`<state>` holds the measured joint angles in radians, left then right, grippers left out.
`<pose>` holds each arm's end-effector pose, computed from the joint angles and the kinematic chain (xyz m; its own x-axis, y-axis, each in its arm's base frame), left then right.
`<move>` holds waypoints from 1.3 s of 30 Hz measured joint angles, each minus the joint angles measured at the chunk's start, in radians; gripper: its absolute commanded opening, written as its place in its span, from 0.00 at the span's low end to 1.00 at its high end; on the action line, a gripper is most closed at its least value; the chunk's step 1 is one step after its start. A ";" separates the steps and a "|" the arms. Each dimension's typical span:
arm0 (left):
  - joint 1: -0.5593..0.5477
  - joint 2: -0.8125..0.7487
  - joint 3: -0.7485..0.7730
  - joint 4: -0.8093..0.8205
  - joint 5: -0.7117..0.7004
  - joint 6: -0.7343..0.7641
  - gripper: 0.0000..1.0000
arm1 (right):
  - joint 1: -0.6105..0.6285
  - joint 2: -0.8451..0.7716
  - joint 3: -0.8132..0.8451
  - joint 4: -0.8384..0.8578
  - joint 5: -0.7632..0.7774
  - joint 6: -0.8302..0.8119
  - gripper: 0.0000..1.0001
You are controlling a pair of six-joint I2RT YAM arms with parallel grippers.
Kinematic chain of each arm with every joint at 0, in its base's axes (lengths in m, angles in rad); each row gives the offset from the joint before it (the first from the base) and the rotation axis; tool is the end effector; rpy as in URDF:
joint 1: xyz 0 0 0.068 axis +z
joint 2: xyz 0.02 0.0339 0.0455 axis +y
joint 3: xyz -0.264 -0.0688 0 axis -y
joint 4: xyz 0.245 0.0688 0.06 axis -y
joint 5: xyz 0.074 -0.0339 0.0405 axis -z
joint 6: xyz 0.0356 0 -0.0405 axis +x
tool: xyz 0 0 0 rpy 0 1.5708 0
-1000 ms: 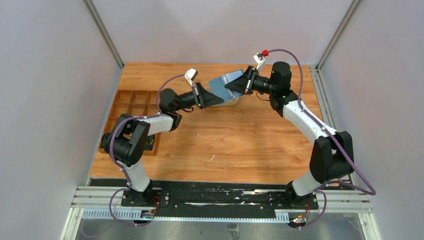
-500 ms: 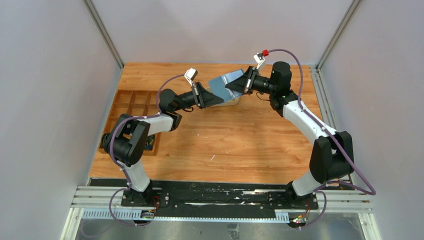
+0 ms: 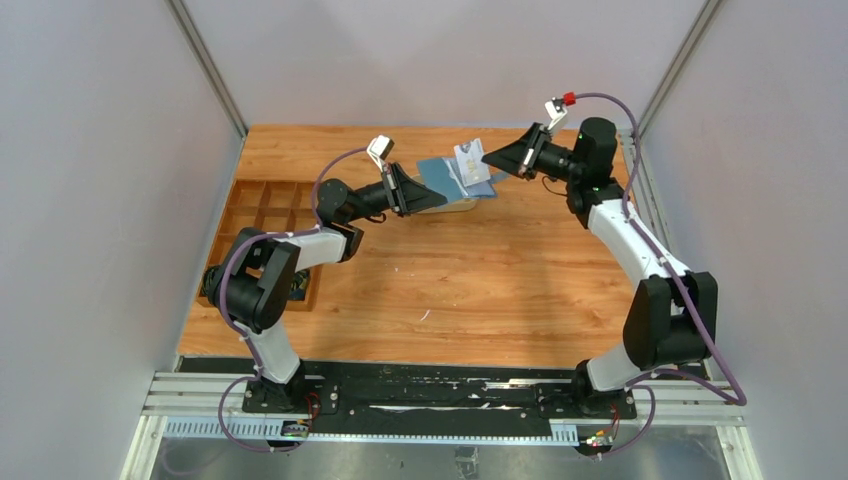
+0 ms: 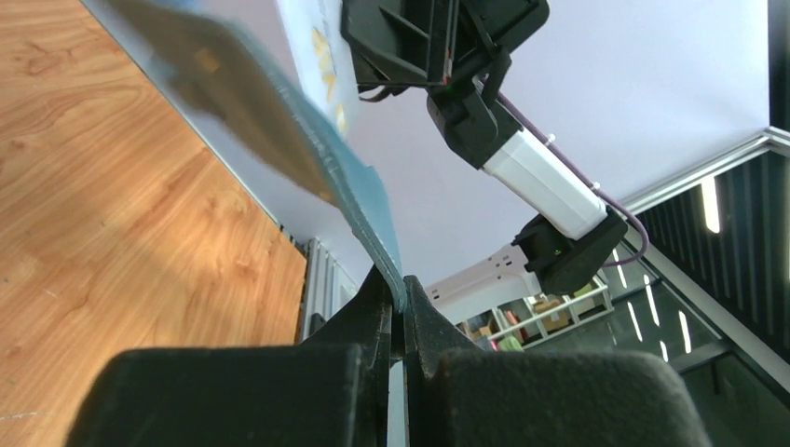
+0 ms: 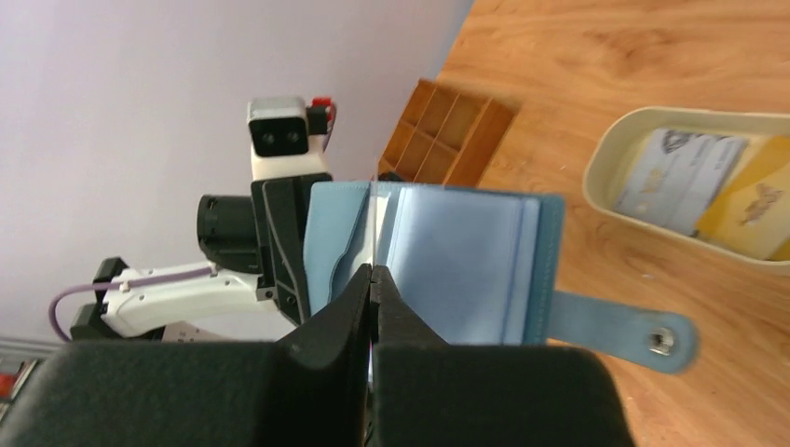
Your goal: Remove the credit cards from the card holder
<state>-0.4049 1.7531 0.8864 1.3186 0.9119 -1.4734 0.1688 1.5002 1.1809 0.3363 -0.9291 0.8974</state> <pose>0.3183 -0.1670 0.2671 -0.8517 -0.2979 -0.4311 0.4865 -0.1437 -0.8618 0.3384 0.0866 0.3585 -0.6854 0.3578 -0.6342 -0.5682 0.2818 0.7731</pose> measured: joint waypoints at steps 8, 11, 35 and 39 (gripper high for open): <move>0.003 0.000 0.000 0.023 0.009 -0.004 0.00 | -0.075 -0.014 -0.001 0.007 0.021 0.000 0.00; 0.005 0.000 -0.001 0.025 0.009 -0.003 0.00 | -0.098 -0.026 -0.002 0.007 0.022 0.000 0.00; 0.009 -0.226 -0.165 -0.854 -0.027 0.682 0.00 | -0.105 -0.034 0.008 -0.056 0.078 -0.035 0.00; 0.009 -0.226 -0.248 -0.994 -0.047 0.804 0.00 | -0.025 0.069 0.091 -0.084 0.117 -0.064 0.00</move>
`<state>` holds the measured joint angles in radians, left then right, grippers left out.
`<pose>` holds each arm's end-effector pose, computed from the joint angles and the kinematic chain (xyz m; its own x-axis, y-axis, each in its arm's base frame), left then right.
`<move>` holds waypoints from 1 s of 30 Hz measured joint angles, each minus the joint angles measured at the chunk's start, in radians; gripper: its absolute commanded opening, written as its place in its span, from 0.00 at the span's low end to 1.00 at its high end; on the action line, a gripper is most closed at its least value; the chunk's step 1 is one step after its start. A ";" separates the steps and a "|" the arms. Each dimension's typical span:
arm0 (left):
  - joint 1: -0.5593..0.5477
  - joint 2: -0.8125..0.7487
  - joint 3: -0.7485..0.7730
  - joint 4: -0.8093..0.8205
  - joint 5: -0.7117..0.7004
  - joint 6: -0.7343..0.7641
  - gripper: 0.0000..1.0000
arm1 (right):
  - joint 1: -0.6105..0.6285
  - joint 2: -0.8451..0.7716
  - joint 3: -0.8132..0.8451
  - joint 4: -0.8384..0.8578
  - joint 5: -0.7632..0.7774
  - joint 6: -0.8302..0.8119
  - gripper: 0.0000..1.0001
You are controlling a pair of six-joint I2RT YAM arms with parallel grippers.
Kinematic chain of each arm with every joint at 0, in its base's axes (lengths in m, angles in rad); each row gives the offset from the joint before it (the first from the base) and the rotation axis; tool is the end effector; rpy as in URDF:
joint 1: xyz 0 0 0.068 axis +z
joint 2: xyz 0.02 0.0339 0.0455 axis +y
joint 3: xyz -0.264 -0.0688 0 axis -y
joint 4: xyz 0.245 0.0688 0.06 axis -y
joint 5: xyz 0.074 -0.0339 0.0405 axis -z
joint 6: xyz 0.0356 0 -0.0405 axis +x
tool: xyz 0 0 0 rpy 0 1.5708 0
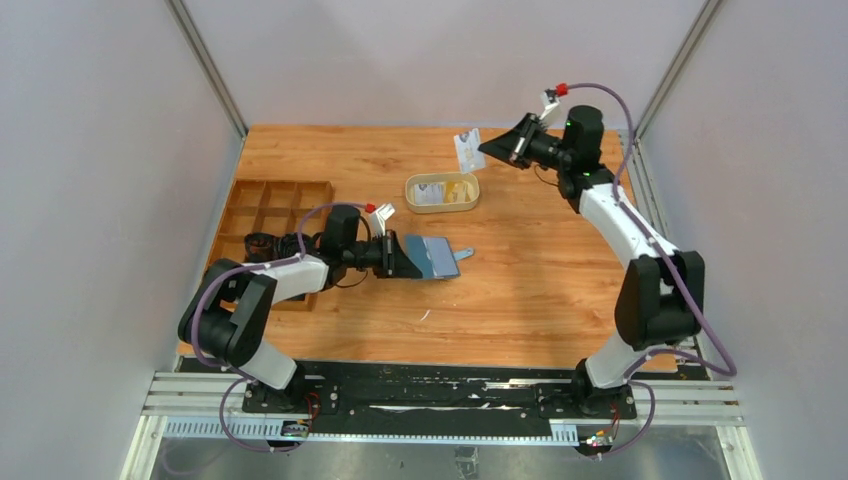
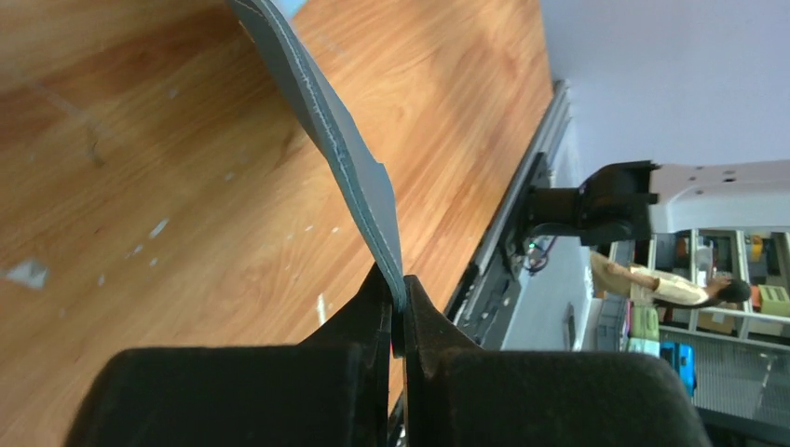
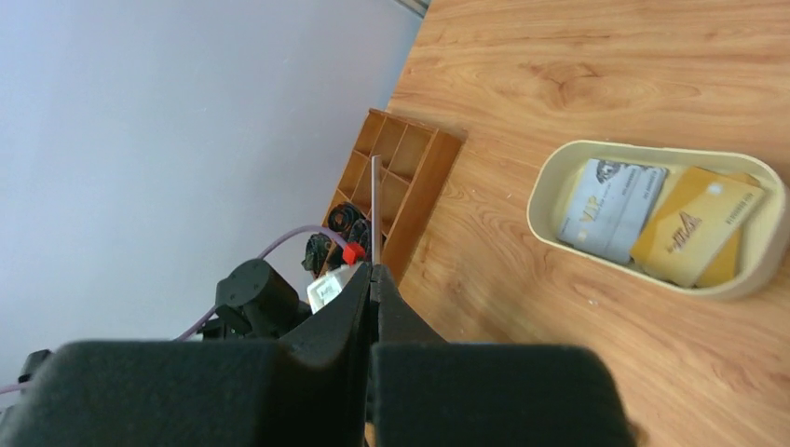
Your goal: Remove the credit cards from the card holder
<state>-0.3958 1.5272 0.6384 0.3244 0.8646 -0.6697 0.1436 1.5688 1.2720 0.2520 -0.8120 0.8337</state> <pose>0.2586 -0.1374 0.1729 -0.9105 -0.0561 -0.4098 0.3548 0.4032 -0.8436 0.3622 0.0785 0.3588 -0.6339 0.4231 -0.6474 -0.5156 0.3927 0.7615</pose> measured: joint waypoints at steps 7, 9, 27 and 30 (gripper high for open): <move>-0.004 0.002 -0.062 -0.095 -0.105 0.073 0.00 | 0.124 0.210 0.098 0.003 0.060 -0.005 0.00; -0.013 0.002 -0.064 -0.140 -0.154 0.095 0.00 | 0.144 0.264 0.121 0.001 0.079 0.000 0.00; -0.027 -0.006 -0.016 -0.355 -0.332 0.211 0.00 | 0.198 0.595 0.232 0.039 0.282 0.108 0.00; -0.027 -0.006 -0.016 -0.366 -0.344 0.218 0.08 | 0.217 0.620 0.244 0.039 0.300 0.119 0.00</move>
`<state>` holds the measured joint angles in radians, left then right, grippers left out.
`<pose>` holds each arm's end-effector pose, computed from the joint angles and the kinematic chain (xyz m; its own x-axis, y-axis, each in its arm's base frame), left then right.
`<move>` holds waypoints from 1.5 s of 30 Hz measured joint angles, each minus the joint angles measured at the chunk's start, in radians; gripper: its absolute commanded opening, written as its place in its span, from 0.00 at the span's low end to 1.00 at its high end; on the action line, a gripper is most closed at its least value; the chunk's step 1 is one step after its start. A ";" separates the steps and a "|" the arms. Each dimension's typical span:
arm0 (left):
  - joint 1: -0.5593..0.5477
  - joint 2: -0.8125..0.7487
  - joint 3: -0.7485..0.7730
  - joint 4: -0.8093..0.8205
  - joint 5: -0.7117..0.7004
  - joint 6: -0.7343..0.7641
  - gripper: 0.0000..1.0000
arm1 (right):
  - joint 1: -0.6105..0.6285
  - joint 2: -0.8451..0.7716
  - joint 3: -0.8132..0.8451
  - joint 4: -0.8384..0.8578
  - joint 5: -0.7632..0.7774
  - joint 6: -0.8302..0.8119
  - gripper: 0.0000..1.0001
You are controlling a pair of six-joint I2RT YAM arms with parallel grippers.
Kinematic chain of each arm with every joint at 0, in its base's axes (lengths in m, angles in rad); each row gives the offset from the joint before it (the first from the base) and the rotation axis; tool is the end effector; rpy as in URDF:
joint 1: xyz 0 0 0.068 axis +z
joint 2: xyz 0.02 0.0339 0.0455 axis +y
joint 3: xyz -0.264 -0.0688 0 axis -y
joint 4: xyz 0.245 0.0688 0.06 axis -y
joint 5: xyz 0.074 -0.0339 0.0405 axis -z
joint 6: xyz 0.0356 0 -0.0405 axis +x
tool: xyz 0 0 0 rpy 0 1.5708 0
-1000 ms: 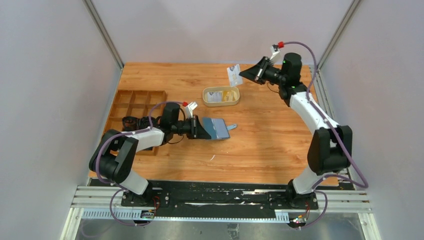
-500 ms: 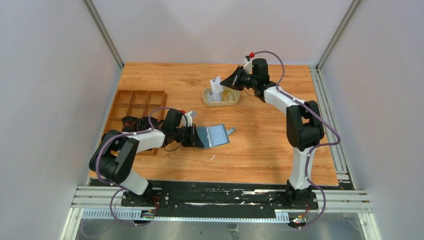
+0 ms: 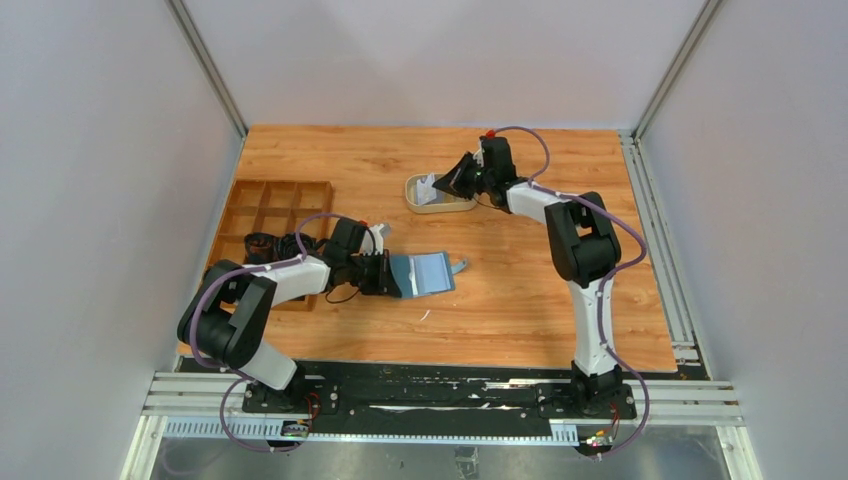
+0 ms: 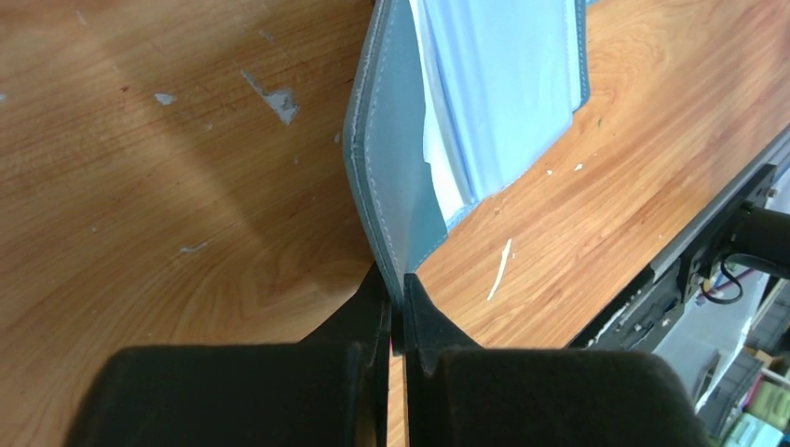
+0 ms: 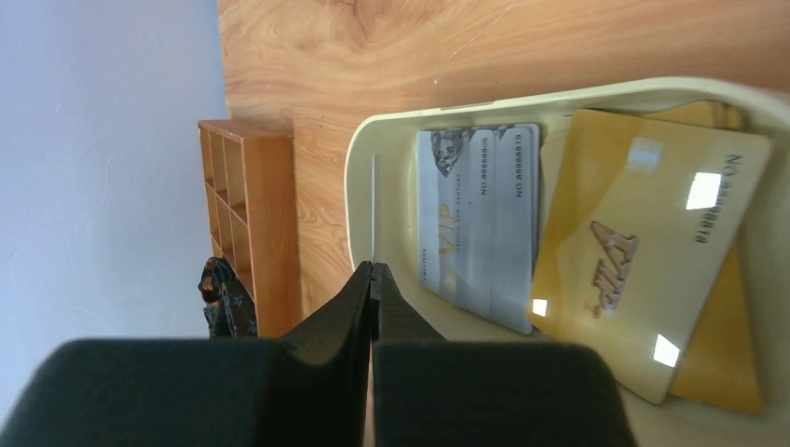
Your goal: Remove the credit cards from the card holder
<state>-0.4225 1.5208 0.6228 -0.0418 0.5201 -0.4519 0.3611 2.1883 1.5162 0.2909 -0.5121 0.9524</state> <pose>0.2374 -0.1261 0.1383 -0.9347 0.0047 -0.3555 0.2391 0.7484 -0.6186 0.4611 0.1928 0.1841 -0.7994 0.4573 -0.3896 -0.1416 0.4867 0.8620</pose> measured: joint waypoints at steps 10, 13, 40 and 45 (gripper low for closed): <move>-0.002 -0.007 0.046 -0.064 -0.074 0.023 0.97 | 0.029 0.021 0.016 0.017 0.030 0.027 0.00; -0.007 -0.046 0.089 -0.099 -0.133 0.028 1.00 | 0.029 0.026 0.016 0.018 0.039 0.030 0.00; -0.006 -0.412 0.179 -0.352 -0.417 0.003 1.00 | 0.018 0.092 0.089 0.038 0.045 0.076 0.00; -0.006 -0.412 0.179 -0.357 -0.417 0.003 1.00 | 0.018 0.092 0.089 0.038 0.045 0.077 0.30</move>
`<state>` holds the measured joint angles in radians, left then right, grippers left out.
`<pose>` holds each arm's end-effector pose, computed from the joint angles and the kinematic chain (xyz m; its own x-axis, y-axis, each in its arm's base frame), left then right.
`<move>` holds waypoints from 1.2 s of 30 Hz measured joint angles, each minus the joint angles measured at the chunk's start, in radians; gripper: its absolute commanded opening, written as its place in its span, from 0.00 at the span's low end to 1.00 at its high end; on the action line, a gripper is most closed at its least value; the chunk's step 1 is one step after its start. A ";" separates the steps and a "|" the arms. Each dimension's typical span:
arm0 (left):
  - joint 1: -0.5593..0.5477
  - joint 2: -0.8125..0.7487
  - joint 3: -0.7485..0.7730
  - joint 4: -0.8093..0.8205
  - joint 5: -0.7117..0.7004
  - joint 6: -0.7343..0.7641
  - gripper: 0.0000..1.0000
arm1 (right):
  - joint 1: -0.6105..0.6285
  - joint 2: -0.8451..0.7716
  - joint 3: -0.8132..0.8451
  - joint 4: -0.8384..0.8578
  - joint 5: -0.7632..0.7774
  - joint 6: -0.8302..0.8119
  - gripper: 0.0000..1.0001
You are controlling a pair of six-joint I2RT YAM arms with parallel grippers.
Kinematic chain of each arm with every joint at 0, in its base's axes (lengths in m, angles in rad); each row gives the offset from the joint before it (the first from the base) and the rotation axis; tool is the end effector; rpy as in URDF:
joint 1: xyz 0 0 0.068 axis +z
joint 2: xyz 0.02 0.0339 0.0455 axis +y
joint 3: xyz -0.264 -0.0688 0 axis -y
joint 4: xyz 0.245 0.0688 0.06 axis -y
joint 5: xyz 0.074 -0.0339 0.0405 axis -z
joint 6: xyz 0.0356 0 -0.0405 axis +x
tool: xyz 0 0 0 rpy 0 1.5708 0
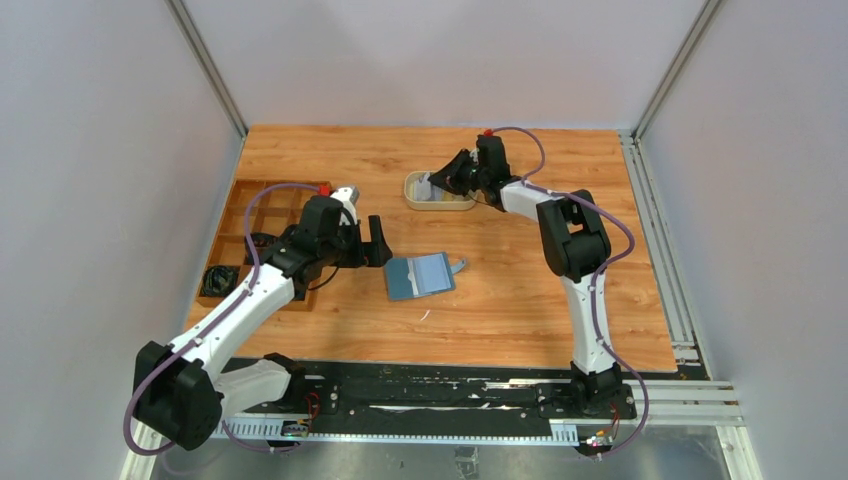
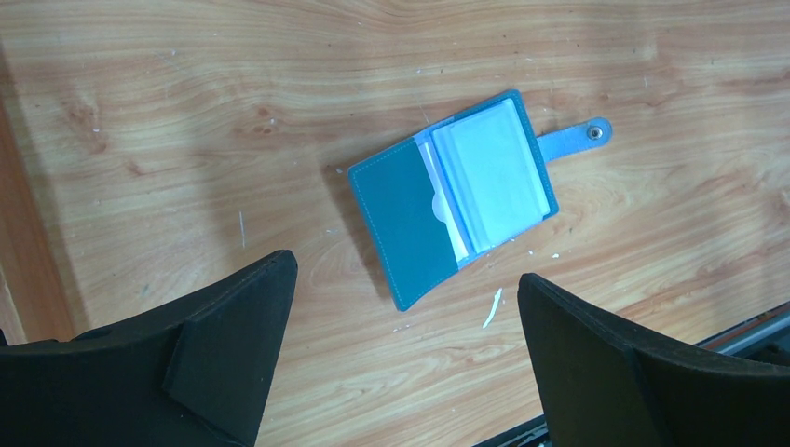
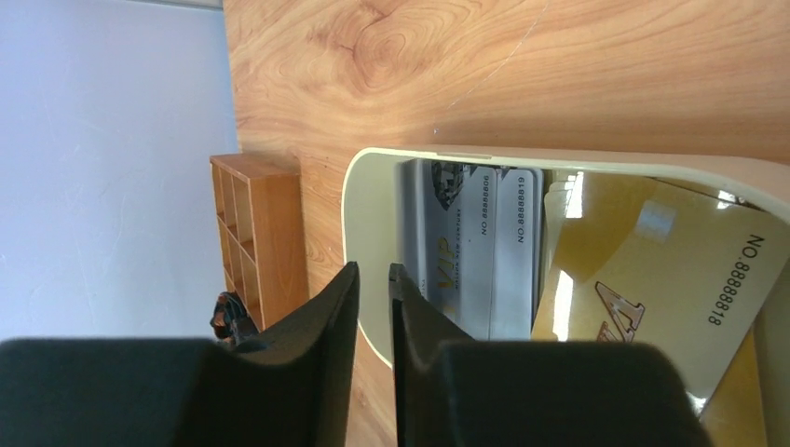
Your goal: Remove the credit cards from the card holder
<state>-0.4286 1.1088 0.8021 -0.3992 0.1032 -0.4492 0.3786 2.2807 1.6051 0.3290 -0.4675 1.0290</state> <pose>0.2143 -0.1019 0.2621 -0.7420 -0.1359 -0.6565 0.1804 0.9027 -0.3907 0.4775 0.2072 0.1714 -0.7829 0.5117 -0.3538 -0.1028 0.4545 0.8848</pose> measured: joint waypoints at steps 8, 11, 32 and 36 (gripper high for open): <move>0.000 -0.005 0.000 0.000 0.001 0.001 1.00 | -0.002 0.013 0.027 -0.033 -0.006 -0.021 0.48; 0.000 -0.005 0.000 0.000 0.005 0.001 1.00 | -0.002 0.024 0.066 -0.072 -0.012 -0.046 0.51; 0.147 -0.054 0.114 0.127 0.113 0.053 1.00 | -0.029 -0.790 -0.375 -0.251 0.032 -0.590 0.83; 0.211 -0.013 0.140 0.175 0.135 0.057 1.00 | -0.028 -0.863 -0.513 -0.359 0.167 -0.639 0.84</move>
<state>-0.2176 1.0954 0.9424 -0.2245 0.2382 -0.3920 0.3504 1.4174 1.0920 -0.0303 -0.3008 0.3904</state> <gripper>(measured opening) 0.997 0.838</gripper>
